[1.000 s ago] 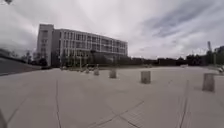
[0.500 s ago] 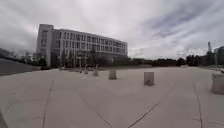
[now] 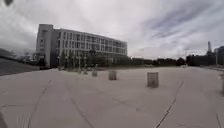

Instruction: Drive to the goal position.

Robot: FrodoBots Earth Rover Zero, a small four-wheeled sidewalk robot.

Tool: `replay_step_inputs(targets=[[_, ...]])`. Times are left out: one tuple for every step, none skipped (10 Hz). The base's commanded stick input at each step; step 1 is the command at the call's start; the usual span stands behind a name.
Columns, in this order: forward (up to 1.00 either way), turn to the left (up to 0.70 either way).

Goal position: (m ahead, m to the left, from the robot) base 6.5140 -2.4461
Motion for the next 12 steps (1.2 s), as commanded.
replay_step_inputs(targets=[[0.70,0.00],[0.70,-0.01],[0.70,-0.08],[0.70,-0.21],[0.70,-0.29],[0.70,-0.29],[0.70,-0.25],[0.70,-0.16],[0.70,0.00],[0.70,0.00],[0.70,0.00],[0.70,0.00]])
